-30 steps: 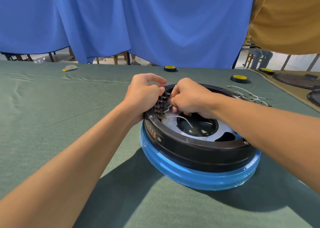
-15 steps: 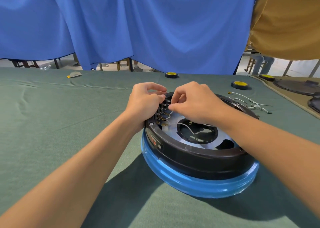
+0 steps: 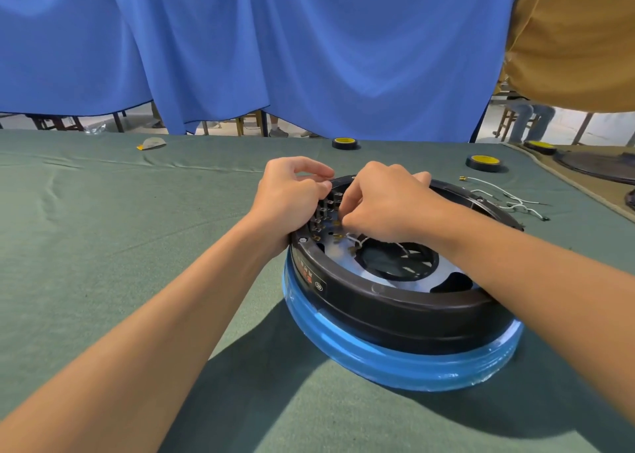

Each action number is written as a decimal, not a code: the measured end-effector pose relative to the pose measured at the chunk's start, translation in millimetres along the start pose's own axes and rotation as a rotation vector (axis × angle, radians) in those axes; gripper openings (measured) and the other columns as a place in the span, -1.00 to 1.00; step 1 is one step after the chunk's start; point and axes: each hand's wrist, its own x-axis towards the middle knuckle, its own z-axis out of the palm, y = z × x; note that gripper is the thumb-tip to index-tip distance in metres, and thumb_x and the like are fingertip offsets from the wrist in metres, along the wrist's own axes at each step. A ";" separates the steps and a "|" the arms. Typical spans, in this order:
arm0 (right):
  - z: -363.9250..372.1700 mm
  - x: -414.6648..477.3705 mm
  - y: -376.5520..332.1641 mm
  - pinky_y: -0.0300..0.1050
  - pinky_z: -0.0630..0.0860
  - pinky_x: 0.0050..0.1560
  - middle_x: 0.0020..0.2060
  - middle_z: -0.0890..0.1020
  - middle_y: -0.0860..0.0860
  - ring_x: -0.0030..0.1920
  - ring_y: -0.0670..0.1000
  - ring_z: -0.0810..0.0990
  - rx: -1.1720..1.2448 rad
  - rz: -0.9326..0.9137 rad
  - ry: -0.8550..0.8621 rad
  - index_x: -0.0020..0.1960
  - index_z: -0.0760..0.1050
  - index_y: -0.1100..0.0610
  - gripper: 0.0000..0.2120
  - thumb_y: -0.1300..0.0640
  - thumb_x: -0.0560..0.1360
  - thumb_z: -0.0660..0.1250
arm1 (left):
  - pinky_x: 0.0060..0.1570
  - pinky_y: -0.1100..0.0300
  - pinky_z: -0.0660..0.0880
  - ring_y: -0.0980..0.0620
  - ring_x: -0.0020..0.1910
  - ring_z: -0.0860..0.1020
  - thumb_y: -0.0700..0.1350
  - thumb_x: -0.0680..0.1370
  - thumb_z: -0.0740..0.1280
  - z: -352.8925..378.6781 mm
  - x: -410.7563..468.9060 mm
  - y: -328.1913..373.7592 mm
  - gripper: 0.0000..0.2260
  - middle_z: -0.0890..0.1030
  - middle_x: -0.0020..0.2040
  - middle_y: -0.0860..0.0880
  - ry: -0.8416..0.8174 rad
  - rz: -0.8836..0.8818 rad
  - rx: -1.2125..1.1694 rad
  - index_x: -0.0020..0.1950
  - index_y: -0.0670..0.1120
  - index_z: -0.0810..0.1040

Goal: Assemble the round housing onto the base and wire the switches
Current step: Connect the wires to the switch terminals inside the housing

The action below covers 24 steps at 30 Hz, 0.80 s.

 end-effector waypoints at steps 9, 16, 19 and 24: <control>-5.6 -2.1 -2.7 0.06 0.37 0.15 -0.17 0.66 -0.02 0.05 0.12 0.50 0.129 0.099 -0.017 -0.17 0.68 0.02 -0.83 0.19 0.38 0.32 | 0.08 -0.16 0.59 -0.16 0.02 0.66 -0.26 0.54 0.37 0.4 -0.6 -0.7 -0.87 0.71 -0.04 -0.08 0.006 0.009 0.005 -0.03 -0.07 0.67; -3.4 -3.5 -4.7 0.14 0.44 0.20 -0.17 0.67 0.04 0.06 0.13 0.51 0.194 0.132 0.000 -0.17 0.69 0.10 -0.86 0.22 0.36 0.36 | 0.07 -0.15 0.60 -0.16 0.01 0.66 -0.26 0.53 0.37 0.9 -0.4 -0.8 -0.87 0.71 -0.06 -0.08 0.012 0.008 -0.002 -0.02 -0.07 0.67; -4.2 -4.4 -2.7 0.14 0.44 0.18 -0.25 0.65 -0.07 0.08 0.10 0.50 0.170 0.113 -0.020 -0.21 0.70 0.04 -0.92 0.18 0.34 0.48 | 0.07 -0.13 0.60 -0.13 0.00 0.66 -0.25 0.54 0.38 0.4 -0.2 -0.9 -0.88 0.71 -0.06 -0.07 0.012 0.005 -0.004 -0.02 -0.07 0.67; -0.9 -2.4 -3.9 0.01 0.21 0.03 -0.30 0.62 -0.12 0.07 0.07 0.44 0.101 0.069 0.021 -0.22 0.69 -0.01 -0.95 0.12 0.36 0.53 | 0.08 -0.12 0.60 -0.11 0.01 0.66 -0.25 0.54 0.38 0.5 0.1 -0.7 -0.88 0.70 -0.05 -0.06 0.013 0.004 -0.003 -0.02 -0.07 0.67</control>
